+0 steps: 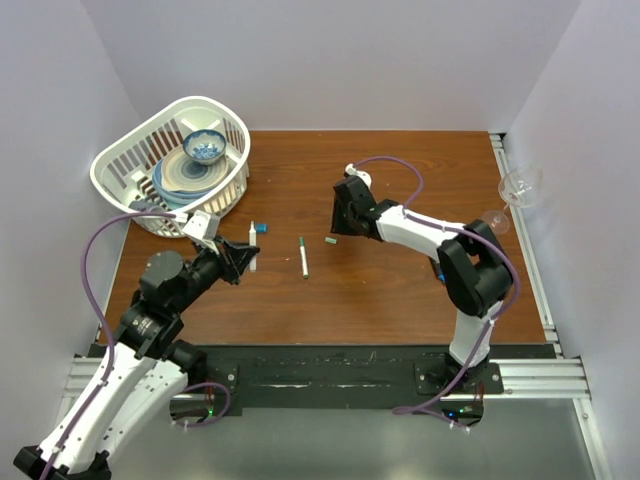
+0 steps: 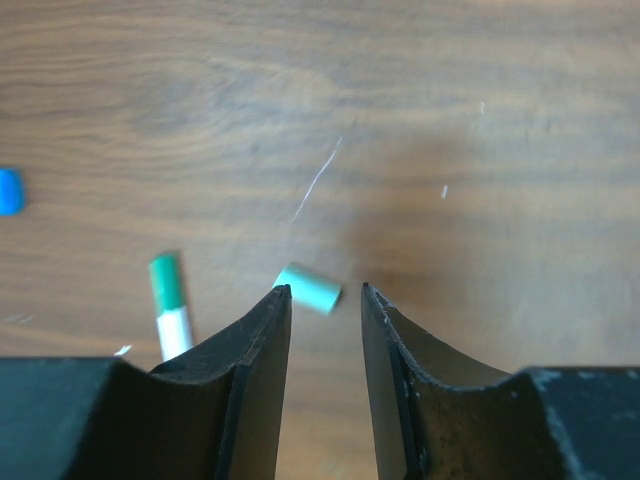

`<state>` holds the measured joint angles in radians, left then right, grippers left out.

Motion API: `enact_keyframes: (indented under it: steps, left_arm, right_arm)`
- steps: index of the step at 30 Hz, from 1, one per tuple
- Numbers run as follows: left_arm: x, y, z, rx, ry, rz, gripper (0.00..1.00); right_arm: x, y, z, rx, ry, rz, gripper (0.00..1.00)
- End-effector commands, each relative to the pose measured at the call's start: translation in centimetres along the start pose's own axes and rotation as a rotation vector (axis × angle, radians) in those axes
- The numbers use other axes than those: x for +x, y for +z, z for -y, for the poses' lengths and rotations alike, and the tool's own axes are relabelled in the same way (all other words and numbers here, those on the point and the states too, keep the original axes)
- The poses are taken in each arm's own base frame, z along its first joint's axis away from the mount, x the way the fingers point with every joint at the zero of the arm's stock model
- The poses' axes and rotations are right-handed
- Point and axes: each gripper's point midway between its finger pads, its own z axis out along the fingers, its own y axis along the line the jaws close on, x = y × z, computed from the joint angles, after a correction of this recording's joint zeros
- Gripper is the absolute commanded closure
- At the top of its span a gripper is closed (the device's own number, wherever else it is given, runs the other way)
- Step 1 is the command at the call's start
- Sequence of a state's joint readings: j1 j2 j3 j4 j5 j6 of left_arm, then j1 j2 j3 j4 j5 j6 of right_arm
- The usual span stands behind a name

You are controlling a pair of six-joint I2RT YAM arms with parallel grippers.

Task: Insert the pens into the pen caps

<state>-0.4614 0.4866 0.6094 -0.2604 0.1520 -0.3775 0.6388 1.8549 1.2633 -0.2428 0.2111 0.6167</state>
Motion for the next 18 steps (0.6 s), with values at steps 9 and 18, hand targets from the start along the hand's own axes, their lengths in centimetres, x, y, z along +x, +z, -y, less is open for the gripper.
enact_keyframes:
  steps: [9,18]
  left_arm:
    - [-0.7,-0.2,-0.4,-0.023,0.039,0.019,1.0]
    - [-0.3,0.1,-0.5,-0.024,0.038,0.001,1.0]
  right_arm:
    - [0.6,3.1,-3.6,-0.247,-0.201,-0.062,0.64]
    - [3.2,2.5,-4.5,-0.361,-0.256,-0.155,0.64]
